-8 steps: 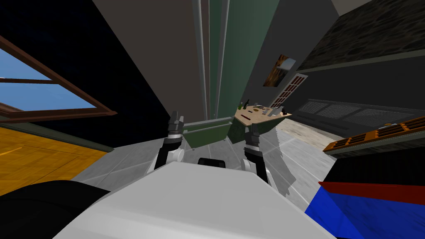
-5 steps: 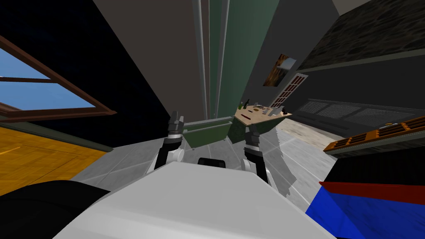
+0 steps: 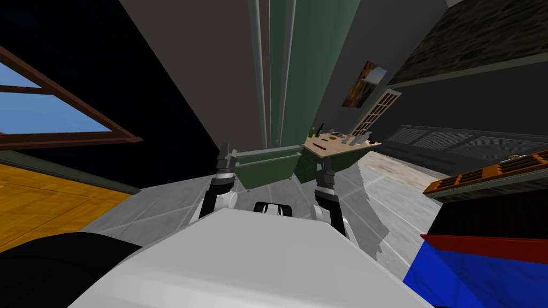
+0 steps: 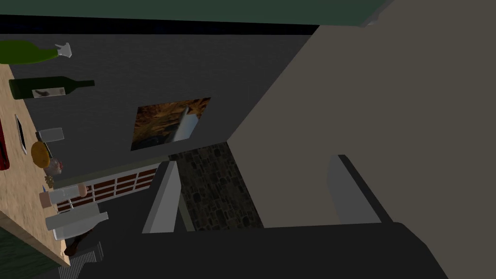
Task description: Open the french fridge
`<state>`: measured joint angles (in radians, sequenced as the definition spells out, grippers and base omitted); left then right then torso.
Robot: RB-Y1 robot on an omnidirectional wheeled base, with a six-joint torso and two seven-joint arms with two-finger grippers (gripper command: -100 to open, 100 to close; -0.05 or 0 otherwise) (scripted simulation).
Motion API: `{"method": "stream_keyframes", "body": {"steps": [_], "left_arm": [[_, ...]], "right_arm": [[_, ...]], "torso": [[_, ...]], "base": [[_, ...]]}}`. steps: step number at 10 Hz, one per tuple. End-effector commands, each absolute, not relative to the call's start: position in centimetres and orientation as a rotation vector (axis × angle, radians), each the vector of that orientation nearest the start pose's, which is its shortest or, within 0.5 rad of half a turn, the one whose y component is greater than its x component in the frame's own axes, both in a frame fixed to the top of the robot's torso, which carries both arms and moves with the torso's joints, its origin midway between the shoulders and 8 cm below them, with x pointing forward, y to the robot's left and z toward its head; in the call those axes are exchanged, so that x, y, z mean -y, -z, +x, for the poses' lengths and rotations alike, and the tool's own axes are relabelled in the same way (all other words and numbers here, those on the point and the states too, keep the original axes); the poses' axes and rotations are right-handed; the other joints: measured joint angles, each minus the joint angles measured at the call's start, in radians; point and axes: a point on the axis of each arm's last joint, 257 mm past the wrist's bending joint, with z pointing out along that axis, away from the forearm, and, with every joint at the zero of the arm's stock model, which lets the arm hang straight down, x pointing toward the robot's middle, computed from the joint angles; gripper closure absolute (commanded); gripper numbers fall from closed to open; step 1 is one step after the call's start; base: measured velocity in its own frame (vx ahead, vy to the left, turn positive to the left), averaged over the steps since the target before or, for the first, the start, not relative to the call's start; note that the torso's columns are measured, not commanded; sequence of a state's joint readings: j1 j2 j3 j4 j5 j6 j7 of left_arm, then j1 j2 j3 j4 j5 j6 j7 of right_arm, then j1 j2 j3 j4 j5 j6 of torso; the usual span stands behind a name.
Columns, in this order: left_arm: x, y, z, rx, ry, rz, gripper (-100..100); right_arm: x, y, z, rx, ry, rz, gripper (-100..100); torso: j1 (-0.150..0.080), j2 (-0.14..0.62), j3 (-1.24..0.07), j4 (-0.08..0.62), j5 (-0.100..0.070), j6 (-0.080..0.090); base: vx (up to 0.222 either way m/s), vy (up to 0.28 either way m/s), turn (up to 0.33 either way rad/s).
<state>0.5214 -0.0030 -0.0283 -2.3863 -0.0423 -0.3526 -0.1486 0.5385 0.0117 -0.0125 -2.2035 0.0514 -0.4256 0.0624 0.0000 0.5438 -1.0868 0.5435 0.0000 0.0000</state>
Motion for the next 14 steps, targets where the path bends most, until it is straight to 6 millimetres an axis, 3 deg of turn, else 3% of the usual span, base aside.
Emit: {"method": "stream_keyframes", "body": {"steps": [1, 2, 4, 14], "left_arm": [[-26.9, -3.6, 34.7, -0.711, 1.142, -0.626, 0], [-26.6, -3.3, 34.9, -0.745, 1.136, -0.606, -100], [-26.2, -2.7, 35.2, -0.796, 1.122, -0.584, -100], [-27.0, 0.6, 36.5, -1.015, 0.958, -0.573, -100]], "right_arm": [[29.1, 3.9, 36.4, -0.776, -1.141, 0.754, 0], [29.1, 3.9, 36.4, -0.776, -1.141, 0.754, 0], [29.1, 3.9, 36.4, -0.776, -1.141, 0.755, 0], [29.1, 3.9, 36.4, -0.777, -1.141, 0.755, 0]], "torso": [[0.000, 0.074, -0.148, 0.074, 0.000, 0.000], [0.000, 0.148, -0.295, 0.148, 0.000, 0.000], [0.000, 0.190, -0.384, 0.190, 0.000, 0.000], [0.000, 0.194, -0.389, 0.195, 0.000, 0.000]], "base": [[0.000, 0.000, 0.000], [0.013, -0.004, -0.011], [0.023, -0.012, -0.018], [0.060, -0.028, -0.036]]}}
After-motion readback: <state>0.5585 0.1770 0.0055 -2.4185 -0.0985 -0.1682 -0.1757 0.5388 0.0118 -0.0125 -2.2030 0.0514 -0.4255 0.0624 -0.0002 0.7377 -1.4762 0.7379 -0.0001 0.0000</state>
